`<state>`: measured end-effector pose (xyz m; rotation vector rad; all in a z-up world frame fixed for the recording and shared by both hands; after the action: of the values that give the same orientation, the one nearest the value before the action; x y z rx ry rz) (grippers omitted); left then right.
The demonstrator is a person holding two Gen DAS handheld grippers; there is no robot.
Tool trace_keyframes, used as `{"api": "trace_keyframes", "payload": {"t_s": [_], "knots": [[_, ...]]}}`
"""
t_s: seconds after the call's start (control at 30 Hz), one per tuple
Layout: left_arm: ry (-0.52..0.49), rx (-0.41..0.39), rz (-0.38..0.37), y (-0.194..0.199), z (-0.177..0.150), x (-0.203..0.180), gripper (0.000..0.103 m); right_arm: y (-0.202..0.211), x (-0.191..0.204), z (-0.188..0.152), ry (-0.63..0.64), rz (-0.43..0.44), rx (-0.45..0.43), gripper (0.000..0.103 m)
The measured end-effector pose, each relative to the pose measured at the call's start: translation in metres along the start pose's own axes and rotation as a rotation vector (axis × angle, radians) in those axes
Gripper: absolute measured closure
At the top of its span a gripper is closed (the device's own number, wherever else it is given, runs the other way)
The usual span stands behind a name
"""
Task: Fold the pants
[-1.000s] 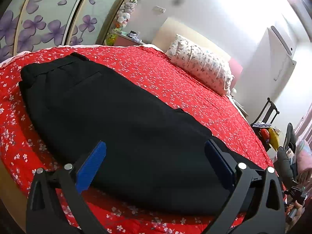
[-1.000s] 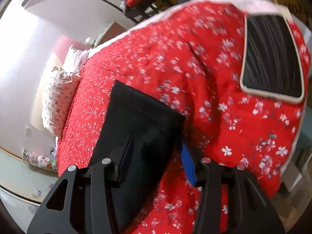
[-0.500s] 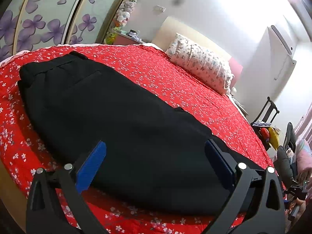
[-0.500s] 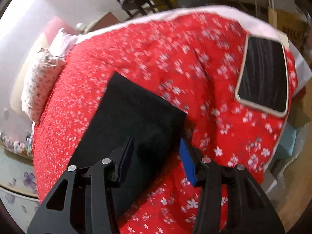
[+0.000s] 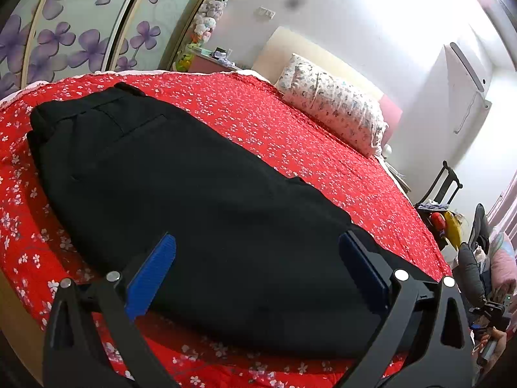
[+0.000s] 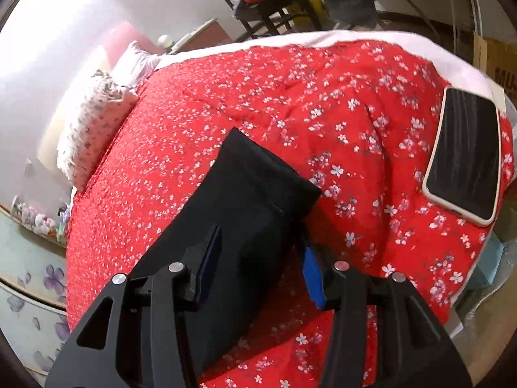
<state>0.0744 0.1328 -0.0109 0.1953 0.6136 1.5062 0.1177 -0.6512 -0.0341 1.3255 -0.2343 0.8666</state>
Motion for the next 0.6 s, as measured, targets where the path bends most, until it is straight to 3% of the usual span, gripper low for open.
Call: {"api": "trace_keyframes", "payload": {"t_s": [0.2,0.33,0.43,0.5,0.6], "knots": [[0.003,0.0,-0.008,-0.002,-0.001,-0.001,0.002,-0.017,-0.023,0.0,-0.158,0.032,0.035,0.054],[0.003,0.001,-0.008,-0.002,-0.002,-0.001,0.002,-0.02,-0.041,-0.002,-0.241,0.144,0.017,0.055],[0.004,0.0,-0.008,-0.002,-0.001,-0.001,0.002,-0.018,-0.046,-0.001,-0.243,0.166,-0.02,0.076],[0.006,0.0,-0.01,-0.002,-0.001,0.0,0.002,-0.014,-0.045,-0.001,-0.211,0.174,-0.042,0.084],[0.009,0.0,-0.014,-0.001,-0.002,0.001,0.002,-0.003,-0.035,-0.001,-0.148,0.158,-0.091,0.089]]}}
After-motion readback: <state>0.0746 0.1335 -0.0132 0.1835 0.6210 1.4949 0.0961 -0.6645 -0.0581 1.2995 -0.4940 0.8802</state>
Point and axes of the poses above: each gripper's, at about its wrist camera, not at the fingertips, and y roughly against the way its jaws point, x to its left, z to its top, the point moved 6 cm from there along -y, roughly the way its jaws point, and after that the axes turned 14 degrees about -y, right-handed, at the moved point
